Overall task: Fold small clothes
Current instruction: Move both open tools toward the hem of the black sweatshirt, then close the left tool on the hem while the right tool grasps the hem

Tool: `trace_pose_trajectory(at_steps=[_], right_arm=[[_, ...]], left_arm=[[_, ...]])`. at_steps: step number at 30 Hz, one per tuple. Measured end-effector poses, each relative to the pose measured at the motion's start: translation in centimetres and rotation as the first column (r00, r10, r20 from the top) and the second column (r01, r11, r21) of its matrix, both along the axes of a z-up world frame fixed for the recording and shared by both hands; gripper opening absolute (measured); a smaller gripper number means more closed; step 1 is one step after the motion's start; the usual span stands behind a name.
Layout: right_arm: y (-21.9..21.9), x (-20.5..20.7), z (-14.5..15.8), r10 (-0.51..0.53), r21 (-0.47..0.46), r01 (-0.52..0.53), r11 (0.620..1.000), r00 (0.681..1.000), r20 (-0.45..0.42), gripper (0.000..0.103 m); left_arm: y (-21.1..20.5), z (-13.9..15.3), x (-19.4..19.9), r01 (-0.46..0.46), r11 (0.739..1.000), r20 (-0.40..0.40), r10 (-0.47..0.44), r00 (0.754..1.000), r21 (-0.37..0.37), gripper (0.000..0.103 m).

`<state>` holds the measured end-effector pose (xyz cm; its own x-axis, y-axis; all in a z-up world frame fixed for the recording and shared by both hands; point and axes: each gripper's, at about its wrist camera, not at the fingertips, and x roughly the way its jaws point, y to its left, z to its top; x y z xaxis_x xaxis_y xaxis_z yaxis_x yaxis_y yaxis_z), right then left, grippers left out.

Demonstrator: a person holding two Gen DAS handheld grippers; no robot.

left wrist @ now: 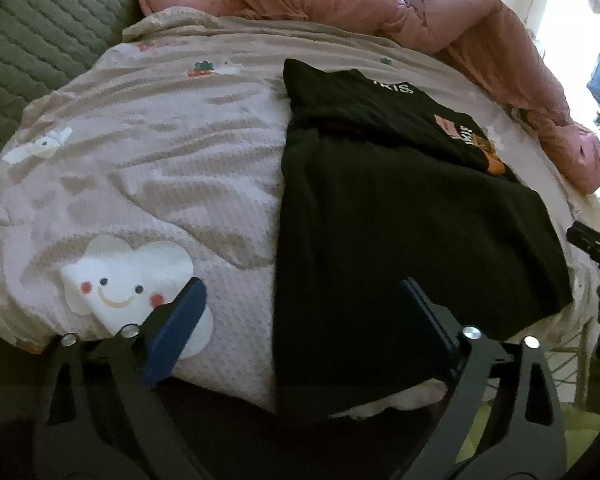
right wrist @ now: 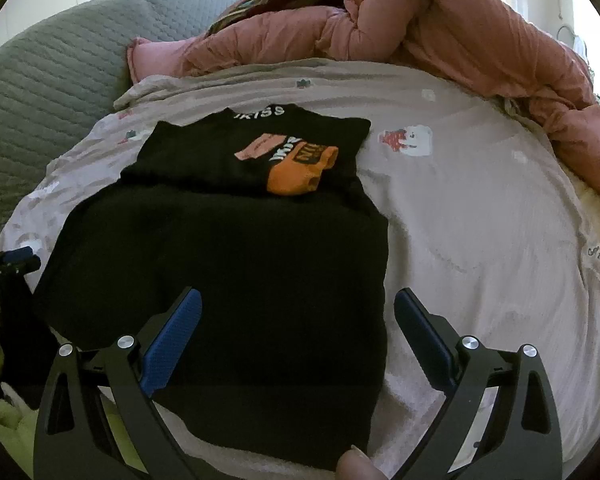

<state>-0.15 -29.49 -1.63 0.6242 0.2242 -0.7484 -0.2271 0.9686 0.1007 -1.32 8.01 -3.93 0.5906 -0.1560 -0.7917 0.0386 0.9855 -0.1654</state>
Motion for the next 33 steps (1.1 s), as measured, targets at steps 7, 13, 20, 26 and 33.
trace_pose_trajectory(at_steps=[7, 13, 20, 26, 33], right_arm=[[-0.2, -0.7, -0.3, 0.009, -0.004, -0.009, 1.0, 1.0, -0.005, 0.096], [-0.3, -1.3, -0.7, 0.014, -0.016, -0.014, 1.0, 1.0, -0.018, 0.096], [-1.1, -1.9, -1.1, 0.012, -0.021, -0.013, 1.0, 0.999, -0.034, 0.096], [-3.4, -2.4, -1.1, -0.034, -0.015, 0.034, 0.999, 0.999, -0.032, 0.096], [-4.1, -3.1, -1.2, -0.008, 0.005, 0.008, 1.0, 0.999, -0.04, 0.068]], left_arm=[[-0.1, -1.0, -0.4, 0.027, 0.998, -0.038, -0.029, 0.999, -0.053, 0.062], [-0.5, -2.1, -0.2, 0.037, 0.998, -0.072, -0.041, 0.997, -0.059, 0.058], [-0.5, -2.8, 0.1, 0.03, 0.997, -0.09, -0.037, 0.995, -0.072, 0.051], [0.3, -2.8, 0.0, 0.009, 0.992, -0.094, -0.021, 0.995, -0.129, 0.023], [0.6, -2.1, -0.2, 0.007, 0.988, -0.087, -0.021, 0.996, -0.155, 0.017]])
